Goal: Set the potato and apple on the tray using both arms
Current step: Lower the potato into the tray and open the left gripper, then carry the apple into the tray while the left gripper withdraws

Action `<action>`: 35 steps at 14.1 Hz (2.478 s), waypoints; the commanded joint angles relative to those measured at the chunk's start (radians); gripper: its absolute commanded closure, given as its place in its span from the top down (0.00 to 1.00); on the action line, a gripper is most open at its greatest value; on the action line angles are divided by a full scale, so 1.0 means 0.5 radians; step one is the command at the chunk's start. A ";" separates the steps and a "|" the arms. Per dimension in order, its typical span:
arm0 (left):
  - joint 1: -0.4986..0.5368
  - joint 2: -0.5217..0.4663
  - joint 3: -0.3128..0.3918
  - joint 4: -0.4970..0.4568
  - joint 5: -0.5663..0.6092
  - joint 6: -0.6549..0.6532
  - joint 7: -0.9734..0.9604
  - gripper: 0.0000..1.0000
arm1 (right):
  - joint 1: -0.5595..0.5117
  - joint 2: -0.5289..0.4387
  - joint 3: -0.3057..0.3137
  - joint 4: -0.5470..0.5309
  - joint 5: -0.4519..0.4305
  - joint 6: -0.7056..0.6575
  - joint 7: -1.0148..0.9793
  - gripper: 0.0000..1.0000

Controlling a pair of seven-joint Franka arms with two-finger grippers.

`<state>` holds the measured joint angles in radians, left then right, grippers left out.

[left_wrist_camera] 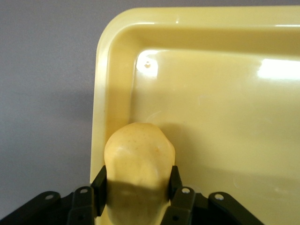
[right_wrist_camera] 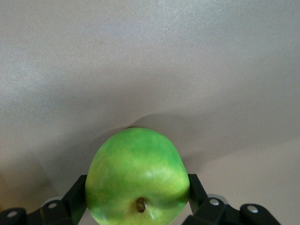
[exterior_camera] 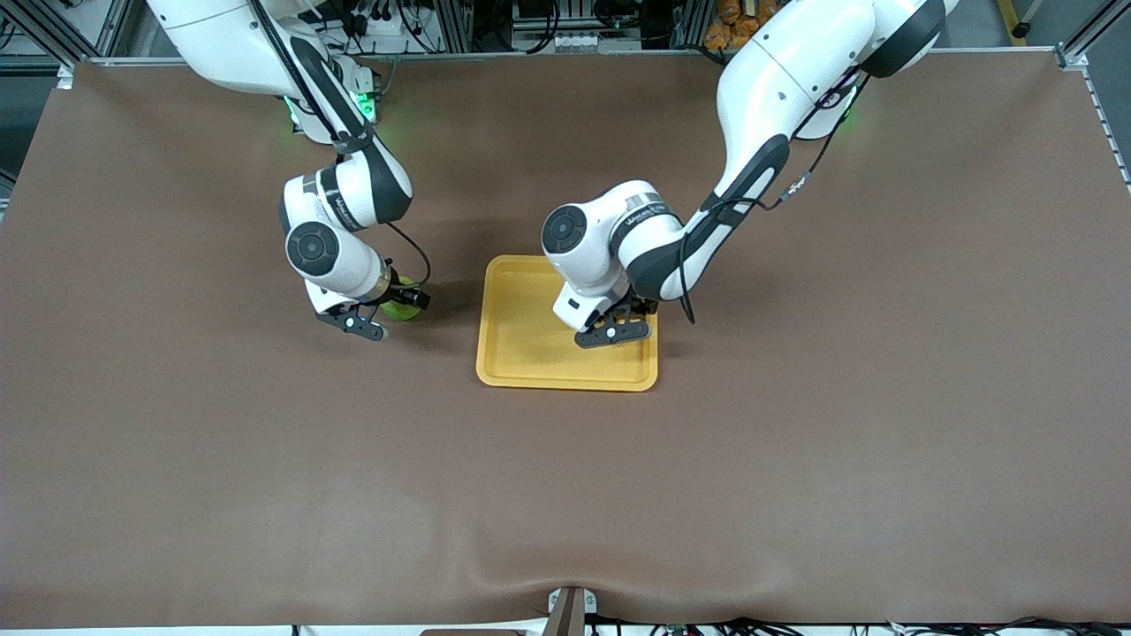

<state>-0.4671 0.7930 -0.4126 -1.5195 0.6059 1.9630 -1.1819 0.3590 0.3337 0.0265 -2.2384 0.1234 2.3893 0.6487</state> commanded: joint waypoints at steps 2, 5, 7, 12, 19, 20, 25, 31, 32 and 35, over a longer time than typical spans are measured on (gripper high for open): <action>-0.051 0.052 0.012 0.072 0.086 0.007 -0.090 1.00 | -0.074 -0.075 -0.001 0.071 0.008 -0.206 -0.128 0.00; -0.017 -0.039 0.015 0.106 0.052 -0.014 -0.084 1.00 | -0.086 -0.081 -0.004 0.252 0.011 -0.471 -0.138 0.00; 0.059 -0.104 -0.009 0.182 -0.009 -0.030 -0.075 1.00 | -0.080 -0.078 -0.004 0.328 0.017 -0.541 -0.123 0.00; 0.350 -0.444 -0.003 0.186 -0.273 -0.137 0.264 1.00 | 0.003 -0.057 0.008 0.439 0.026 -0.588 -0.025 0.00; 0.820 -0.711 -0.006 0.177 -0.365 -0.217 0.682 1.00 | 0.162 0.078 0.018 0.684 0.180 -0.588 0.355 0.00; 0.863 -0.745 -0.009 0.177 -0.383 -0.232 0.731 1.00 | 0.199 0.118 0.018 0.742 0.180 -0.588 0.441 0.00; 0.986 -0.908 -0.006 0.170 -0.592 -0.404 1.096 1.00 | 0.398 0.439 0.018 1.058 0.177 -0.572 0.751 0.00; 1.005 -1.211 0.208 -0.019 -0.846 -0.542 1.538 1.00 | 0.472 0.603 0.014 1.203 0.164 -0.542 0.890 0.00; 0.965 -1.263 0.294 -0.056 -0.883 -0.545 1.645 1.00 | 0.481 0.621 0.014 1.203 0.167 -0.527 0.890 0.00; 0.842 -1.414 0.594 -0.151 -1.024 -0.548 1.897 1.00 | 0.509 0.646 0.018 1.203 0.170 -0.499 0.890 0.00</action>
<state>-0.0112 0.1707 -0.1929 -1.5189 0.1395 1.6871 -0.3010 0.5946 0.6401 0.0422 -1.6609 0.1962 2.1386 1.0747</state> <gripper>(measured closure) 0.000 0.115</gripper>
